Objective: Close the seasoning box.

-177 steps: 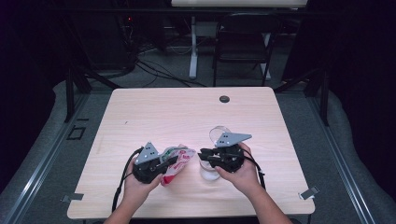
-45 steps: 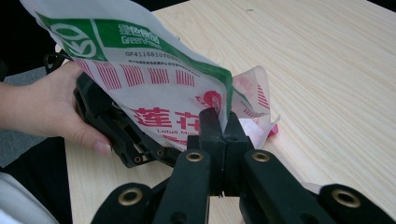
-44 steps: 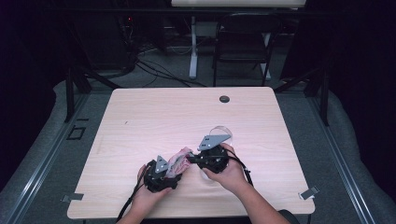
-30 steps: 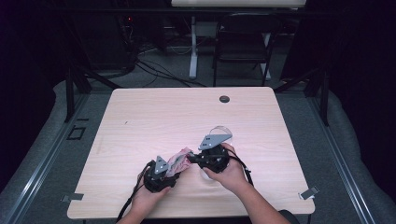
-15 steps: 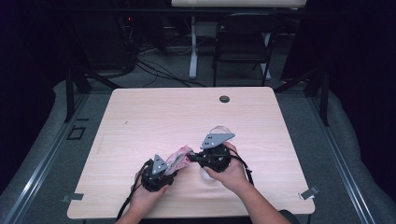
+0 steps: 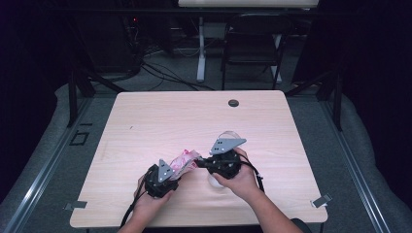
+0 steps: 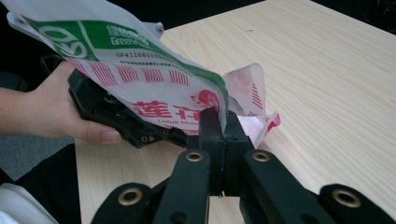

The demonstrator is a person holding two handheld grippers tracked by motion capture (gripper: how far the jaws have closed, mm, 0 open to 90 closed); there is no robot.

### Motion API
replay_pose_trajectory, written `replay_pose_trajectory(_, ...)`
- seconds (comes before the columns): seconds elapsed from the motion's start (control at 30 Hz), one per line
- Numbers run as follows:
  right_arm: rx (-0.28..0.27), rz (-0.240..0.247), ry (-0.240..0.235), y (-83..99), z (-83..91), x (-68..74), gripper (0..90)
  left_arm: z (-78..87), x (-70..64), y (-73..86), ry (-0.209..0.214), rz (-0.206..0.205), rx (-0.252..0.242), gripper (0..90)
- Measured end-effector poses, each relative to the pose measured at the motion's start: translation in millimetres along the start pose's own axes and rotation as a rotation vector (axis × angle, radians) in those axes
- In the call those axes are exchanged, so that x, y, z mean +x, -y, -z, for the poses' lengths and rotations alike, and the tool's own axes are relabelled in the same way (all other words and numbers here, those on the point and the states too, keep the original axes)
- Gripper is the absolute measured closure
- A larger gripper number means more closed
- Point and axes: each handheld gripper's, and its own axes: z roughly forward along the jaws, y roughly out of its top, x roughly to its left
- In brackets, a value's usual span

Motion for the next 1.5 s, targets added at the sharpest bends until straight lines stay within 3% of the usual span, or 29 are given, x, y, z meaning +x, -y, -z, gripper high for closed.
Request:
replay_pose_trajectory(0.17, 0.003, 0.003, 0.004, 0.2, 1.3, -0.7, 90.0, 4.2, 1.3, -2.2, -0.05, -0.035, -0.008, 56.9)
replay_pose_trajectory(0.27, -0.001, 0.0, 0.001, 0.5, 1.6, -1.3, 90.0, 5.2, 1.7, -3.0, -0.059, -0.044, -0.012, 57.0)
replay_pose_trajectory(0.37, 0.004, -0.001, 0.005, 1.1, 2.6, -2.7, 90.0, 6.9, -0.3, -4.4, -0.098, -0.082, -0.019, 57.2)
replay_pose_trajectory(0.63, 0.002, -0.007, 0.005, 2.5, 2.8, -3.6, 90.0, 10.0, 0.1, -6.0, -0.142, -0.12, -0.022, 57.4)
replay_pose_trajectory(1.0, 0.004, -0.005, -0.002, 3.2, 2.3, -3.8, 90.0, 12.9, 2.7, -7.5, -0.167, -0.116, -0.026, 57.7)
replay_pose_trajectory(1.2, -0.001, -0.008, -0.014, 3.2, 4.2, -4.2, 82.2, 13.5, 5.1, -8.5, -0.169, -0.108, -0.023, 57.8)
replay_pose_trajectory(1.5, -0.003, 0.014, 0.017, 2.9, 11.3, -2.7, 71.8, 13.6, 8.6, -10.7, -0.191, -0.115, -0.028, 58.0)
